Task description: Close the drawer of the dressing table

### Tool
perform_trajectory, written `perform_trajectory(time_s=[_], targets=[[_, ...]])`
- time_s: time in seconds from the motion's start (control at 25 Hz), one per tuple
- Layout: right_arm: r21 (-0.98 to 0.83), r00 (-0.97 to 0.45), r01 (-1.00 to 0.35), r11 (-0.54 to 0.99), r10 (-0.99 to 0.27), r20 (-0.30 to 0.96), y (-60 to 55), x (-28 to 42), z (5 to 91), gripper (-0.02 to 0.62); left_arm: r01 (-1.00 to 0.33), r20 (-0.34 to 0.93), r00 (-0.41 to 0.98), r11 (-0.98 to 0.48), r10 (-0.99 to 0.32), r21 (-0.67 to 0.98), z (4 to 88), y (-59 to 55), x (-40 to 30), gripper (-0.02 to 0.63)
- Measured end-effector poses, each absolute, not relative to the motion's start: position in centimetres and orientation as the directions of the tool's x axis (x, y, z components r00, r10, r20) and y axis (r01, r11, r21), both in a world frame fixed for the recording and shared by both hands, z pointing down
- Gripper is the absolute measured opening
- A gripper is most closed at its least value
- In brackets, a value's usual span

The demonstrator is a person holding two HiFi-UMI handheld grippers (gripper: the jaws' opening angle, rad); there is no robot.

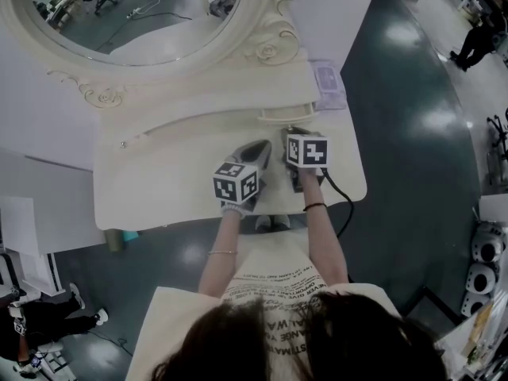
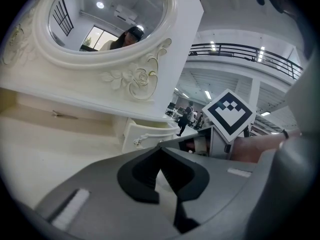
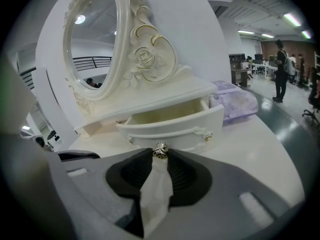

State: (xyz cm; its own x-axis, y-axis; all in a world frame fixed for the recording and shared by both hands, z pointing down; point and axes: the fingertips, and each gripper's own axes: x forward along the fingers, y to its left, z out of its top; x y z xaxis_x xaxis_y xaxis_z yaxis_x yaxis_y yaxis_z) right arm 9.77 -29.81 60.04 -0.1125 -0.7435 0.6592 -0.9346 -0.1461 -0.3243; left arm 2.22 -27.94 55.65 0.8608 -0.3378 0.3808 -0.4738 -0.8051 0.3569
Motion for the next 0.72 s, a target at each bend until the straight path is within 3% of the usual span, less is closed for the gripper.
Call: perform_trajectory(time_s=[0.72], targets=[[-0.316, -0.11, -0.938, -0.14, -0.746, 0.657, -31.7, 10.5, 60.0, 0.1, -0.478, 0.376, 0.861, -0.799, -0.343, 0.365, 55.9, -29.8, 2.7, 0.002]])
